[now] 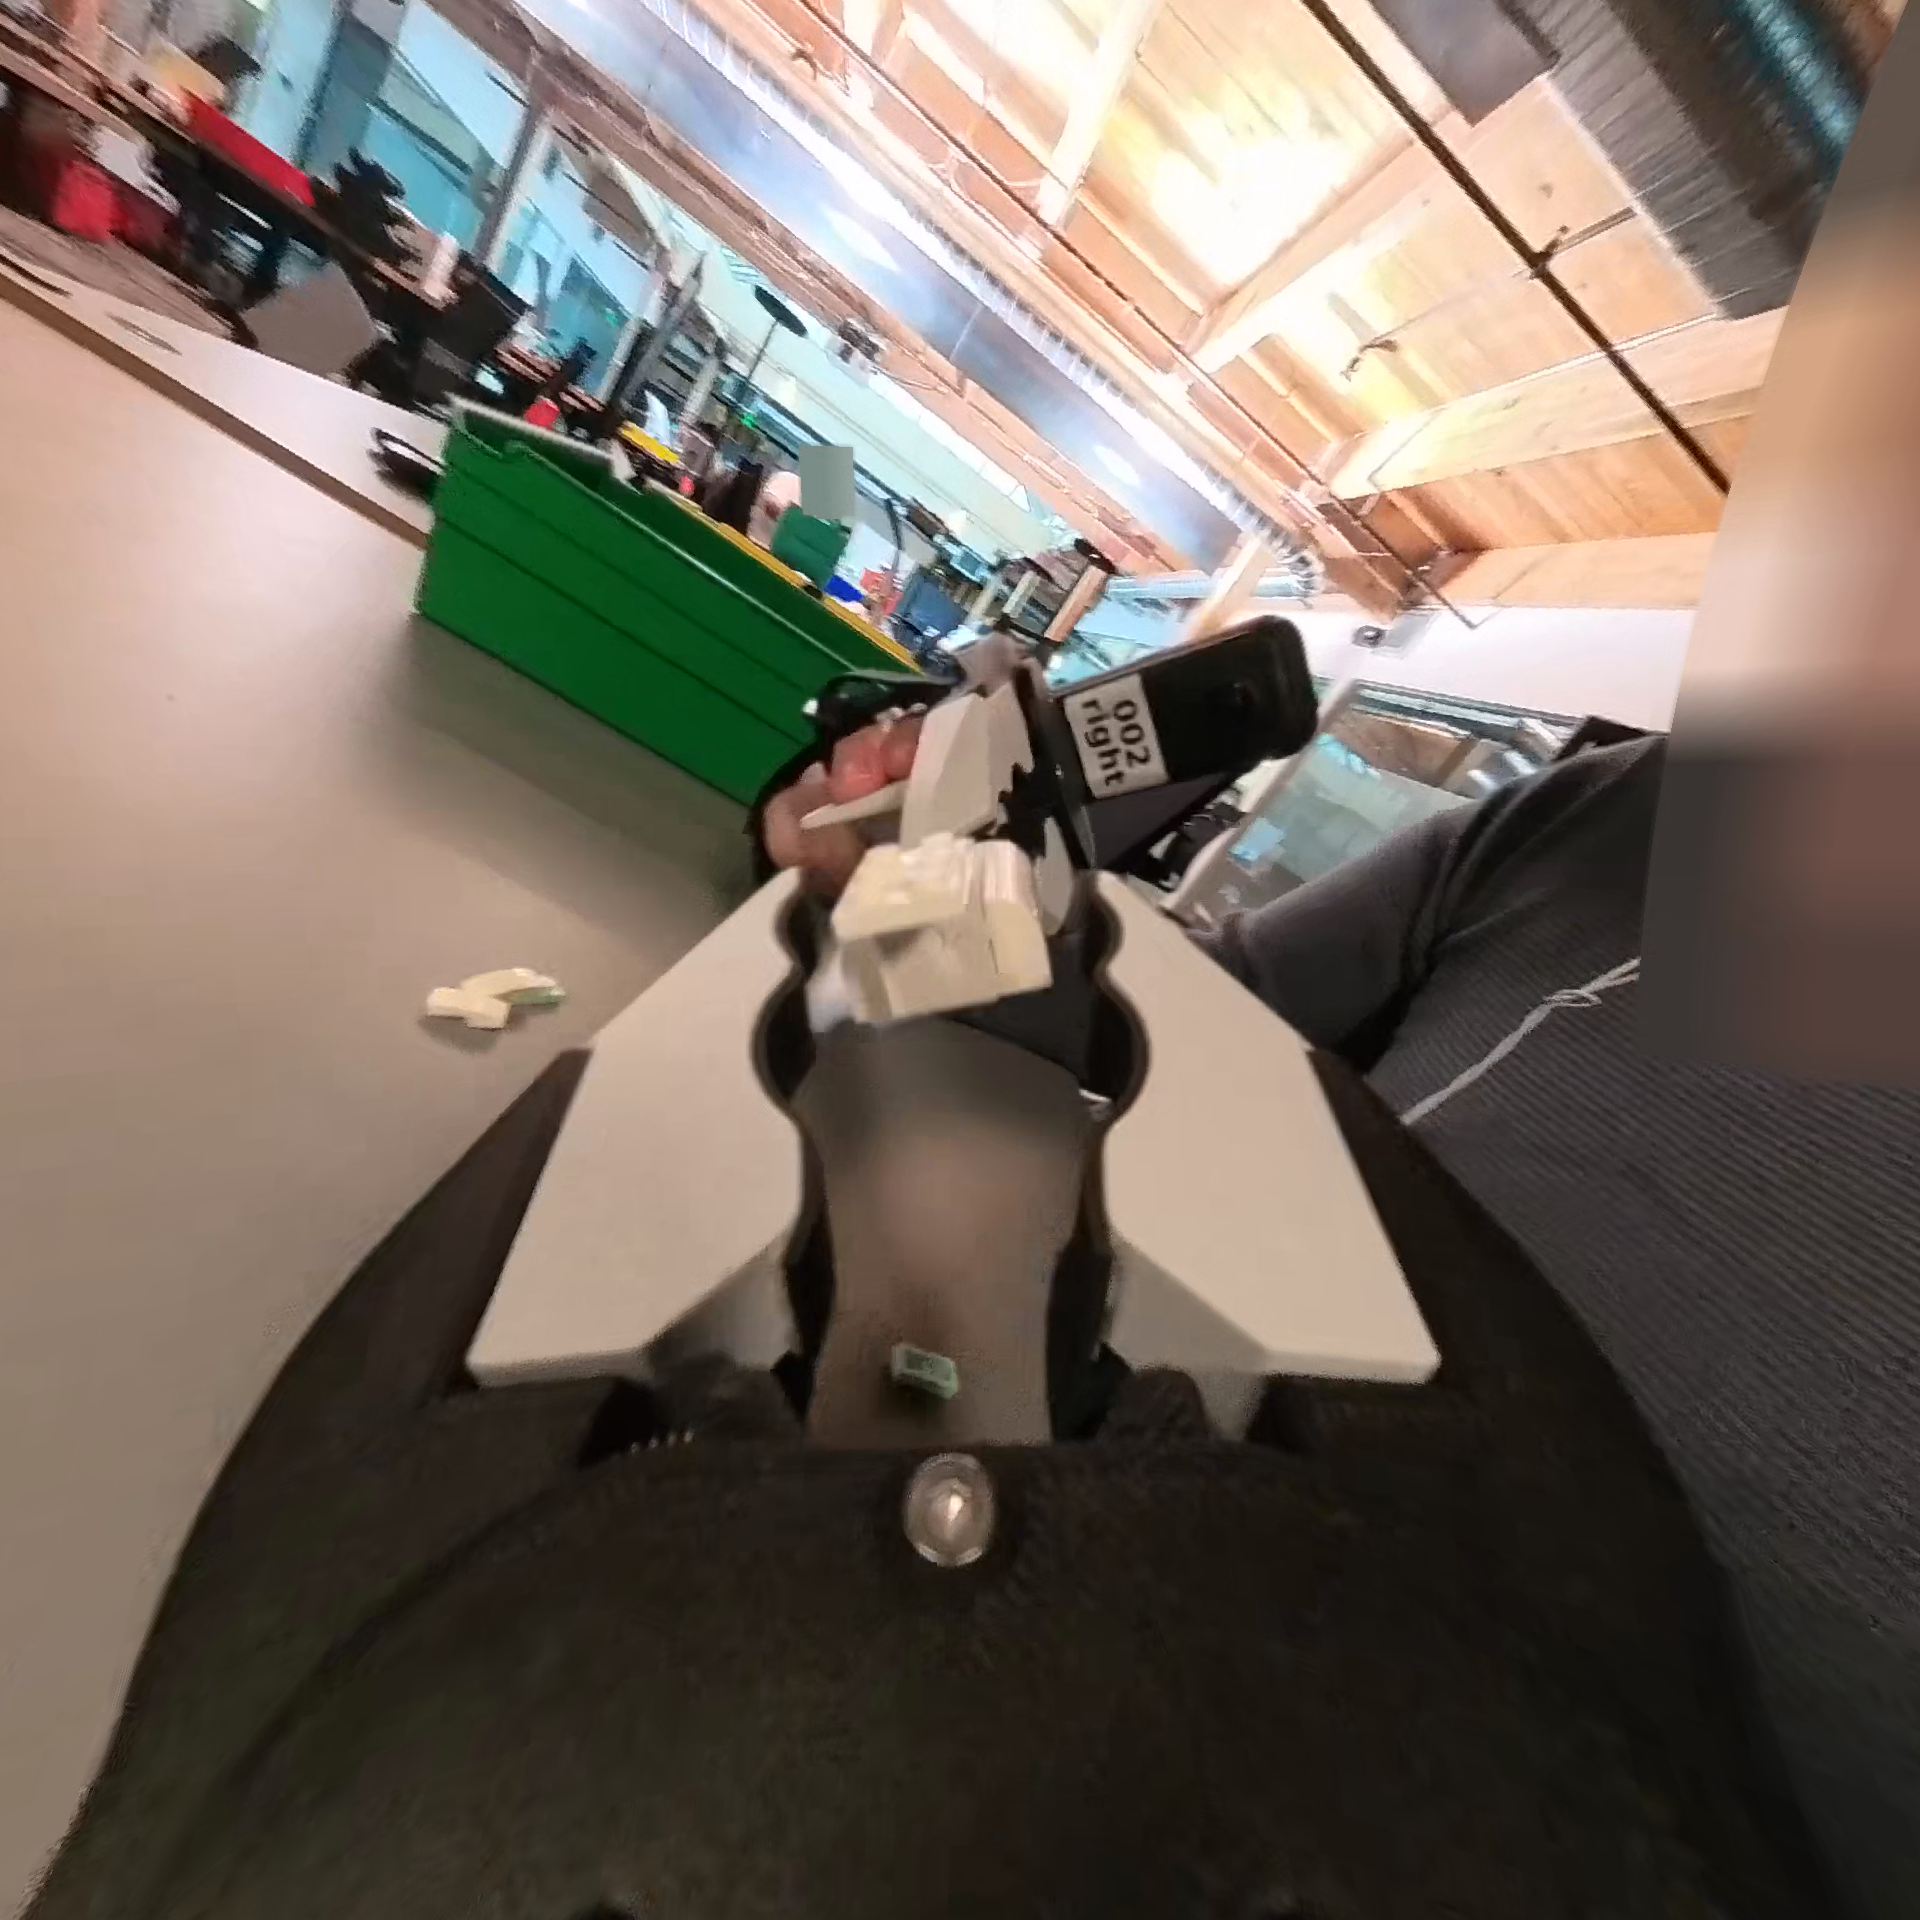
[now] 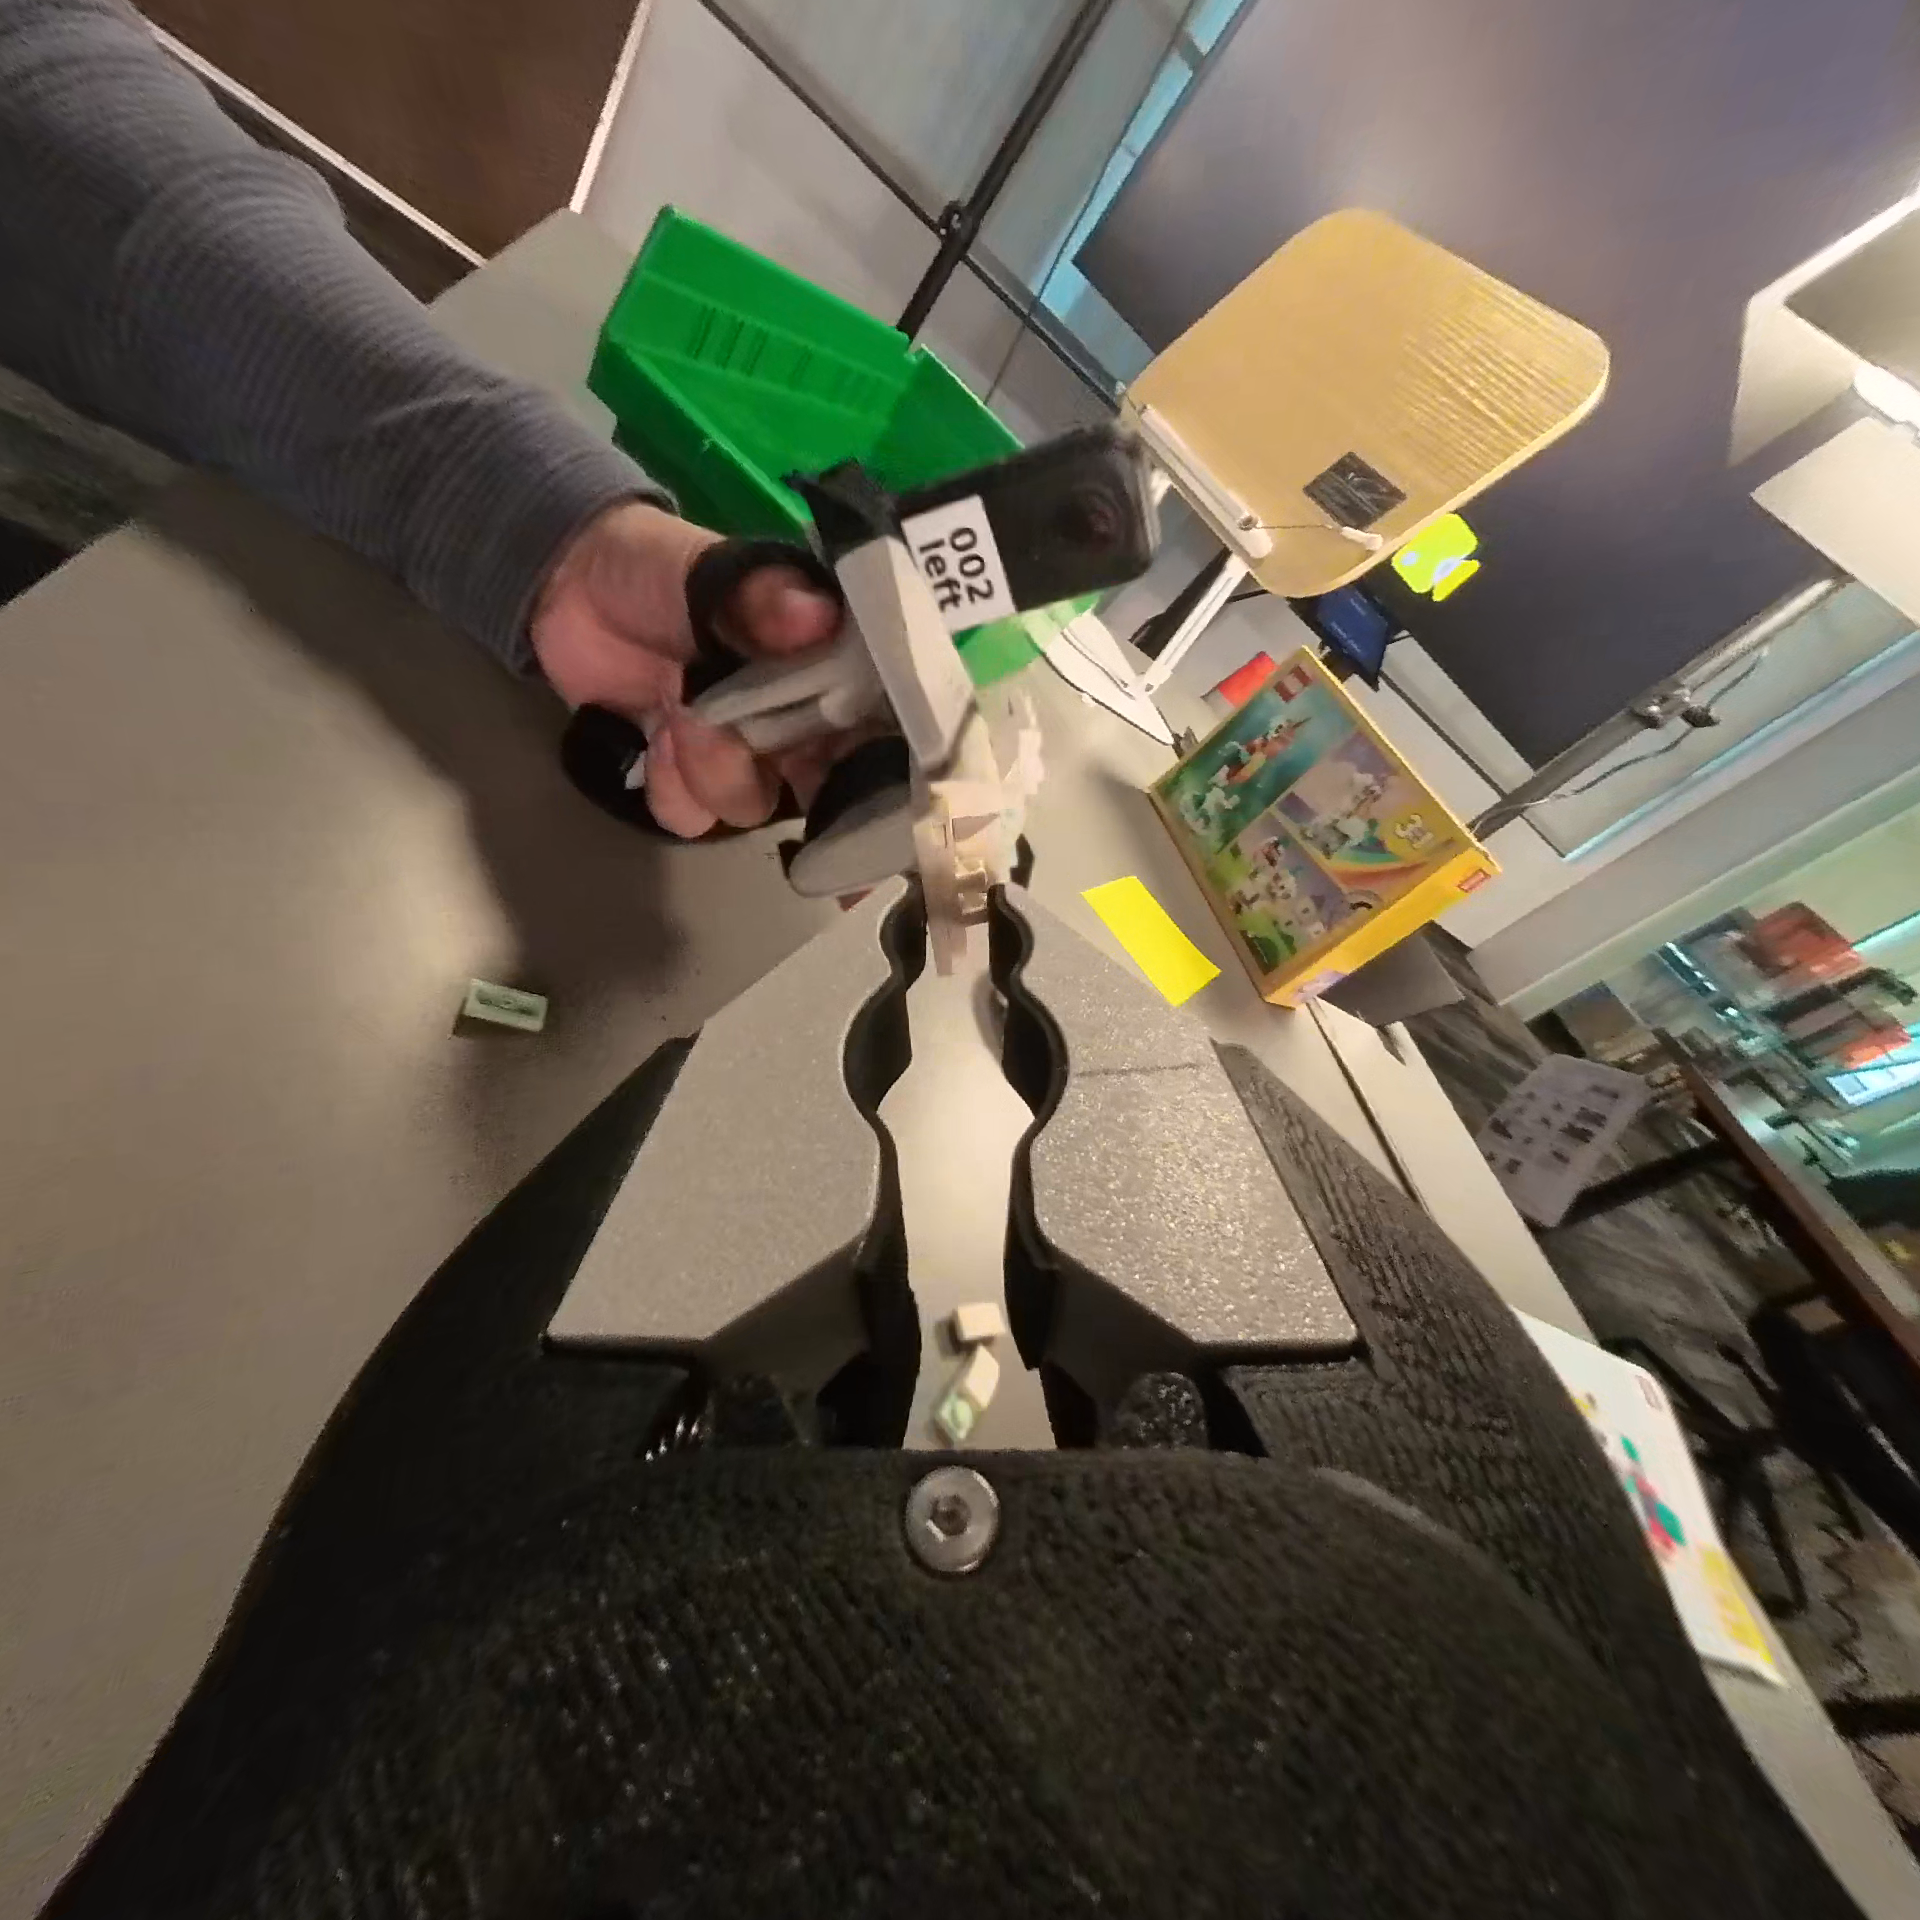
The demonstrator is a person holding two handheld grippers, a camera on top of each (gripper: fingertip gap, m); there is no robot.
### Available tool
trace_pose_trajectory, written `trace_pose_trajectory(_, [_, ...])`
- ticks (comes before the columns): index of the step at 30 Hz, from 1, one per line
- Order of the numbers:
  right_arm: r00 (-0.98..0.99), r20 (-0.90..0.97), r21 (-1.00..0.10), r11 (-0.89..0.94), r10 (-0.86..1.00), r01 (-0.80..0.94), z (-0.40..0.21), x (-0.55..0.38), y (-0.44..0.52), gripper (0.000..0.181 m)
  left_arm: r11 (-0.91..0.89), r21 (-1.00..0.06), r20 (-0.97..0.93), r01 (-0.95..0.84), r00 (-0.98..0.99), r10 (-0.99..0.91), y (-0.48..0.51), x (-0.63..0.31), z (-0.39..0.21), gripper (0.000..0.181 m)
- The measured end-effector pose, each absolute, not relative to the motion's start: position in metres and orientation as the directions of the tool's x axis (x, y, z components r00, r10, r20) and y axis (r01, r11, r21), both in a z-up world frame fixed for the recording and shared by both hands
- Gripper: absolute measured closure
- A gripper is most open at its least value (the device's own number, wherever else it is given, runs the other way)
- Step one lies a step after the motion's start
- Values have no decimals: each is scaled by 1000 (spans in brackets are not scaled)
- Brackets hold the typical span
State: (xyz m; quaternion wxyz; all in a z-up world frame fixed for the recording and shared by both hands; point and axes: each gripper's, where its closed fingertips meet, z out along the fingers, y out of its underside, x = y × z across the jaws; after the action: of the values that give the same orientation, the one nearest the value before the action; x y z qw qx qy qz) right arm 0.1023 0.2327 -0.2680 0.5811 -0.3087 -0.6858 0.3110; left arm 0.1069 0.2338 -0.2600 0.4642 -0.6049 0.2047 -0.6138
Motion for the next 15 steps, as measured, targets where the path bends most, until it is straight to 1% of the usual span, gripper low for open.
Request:
trace_pose_trajectory(1, [-131, 611, -781, 621, 781, 62, -268, 102, 232, 172, -499, -807, 561, 317, 145, -815, 233, 110, -260, 145])
trace_pose_trajectory(4, [-124, 620, -774, 630, 775, 61, -268, 101, 232, 172, -508, -798, 571, 324, 134, -810, 233, 109, -260, 145])
trace_pose_trajectory(6, [-116, 650, -750, 658, 751, 61, -268, 101, 232, 173, -518, -789, 580, 329, 124, -805, 233, 108, -259, 145])
trace_pose_trajectory(8, [-107, 685, -718, 693, 721, 66, -268, 103, 233, 173, -543, -767, 602, 342, 90, -794, 232, 103, -258, 142])
trace_pose_trajectory(9, [-105, 696, -708, 704, 710, 65, -267, 103, 233, 172, -550, -753, 612, 362, 79, -787, 233, 99, -256, 146])
trace_pose_trajectory(10, [-107, 701, -703, 708, 705, 61, -267, 103, 232, 172, -545, -756, 608, 364, 79, -790, 232, 99, -255, 147])
trace_pose_trajectory(12, [-125, 683, -718, 693, 719, 61, -269, 104, 231, 170, -485, -811, 547, 327, 128, -828, 229, 100, -257, 146])
trace_pose_trajectory(13, [-152, 644, -749, 659, 750, 76, -273, 104, 231, 168, -440, -846, 502, 302, 174, -847, 229, 100, -258, 146])
trace_pose_trajectory(14, [-183, 581, -793, 602, 793, 93, -276, 103, 231, 155, -392, -879, 453, 272, 218, -865, 228, 100, -259, 146])
trace_pose_trajectory(15, [-215, 501, -842, 530, 838, 106, -278, 103, 231, 147, -329, -916, 385, 230, 271, -882, 228, 100, -261, 146])
